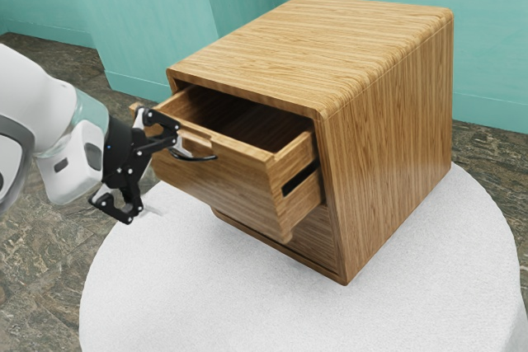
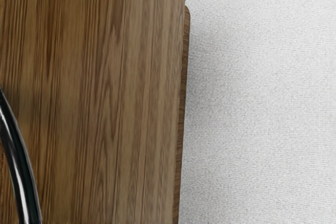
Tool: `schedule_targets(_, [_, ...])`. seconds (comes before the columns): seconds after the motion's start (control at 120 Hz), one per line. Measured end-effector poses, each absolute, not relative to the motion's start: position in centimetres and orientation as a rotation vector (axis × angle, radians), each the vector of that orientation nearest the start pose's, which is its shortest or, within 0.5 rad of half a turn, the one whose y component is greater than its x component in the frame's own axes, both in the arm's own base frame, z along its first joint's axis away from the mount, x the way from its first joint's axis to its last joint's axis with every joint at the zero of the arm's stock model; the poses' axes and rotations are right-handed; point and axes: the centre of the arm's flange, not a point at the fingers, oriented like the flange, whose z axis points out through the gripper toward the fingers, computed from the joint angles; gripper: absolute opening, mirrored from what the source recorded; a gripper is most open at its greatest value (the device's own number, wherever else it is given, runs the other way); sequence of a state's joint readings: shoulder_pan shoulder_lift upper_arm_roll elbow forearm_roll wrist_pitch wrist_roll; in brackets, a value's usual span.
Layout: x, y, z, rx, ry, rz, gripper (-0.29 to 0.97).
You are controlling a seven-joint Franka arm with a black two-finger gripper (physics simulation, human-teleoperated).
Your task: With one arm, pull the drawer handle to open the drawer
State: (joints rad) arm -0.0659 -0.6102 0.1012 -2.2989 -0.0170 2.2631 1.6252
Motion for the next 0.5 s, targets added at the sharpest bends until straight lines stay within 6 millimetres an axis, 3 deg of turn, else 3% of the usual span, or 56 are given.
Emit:
schedule_targets(0.233, [39.7,2.8,62.5,-1.915,1.926,-0.619,0.7])
schedule_targets(0.358, [38.5,3.4,62.7,-1.92,1.914,-0.636,0.62])
schedule_targets(0.5, [37.1,3.5,62.5,-1.923,1.916,-0.646,0.67])
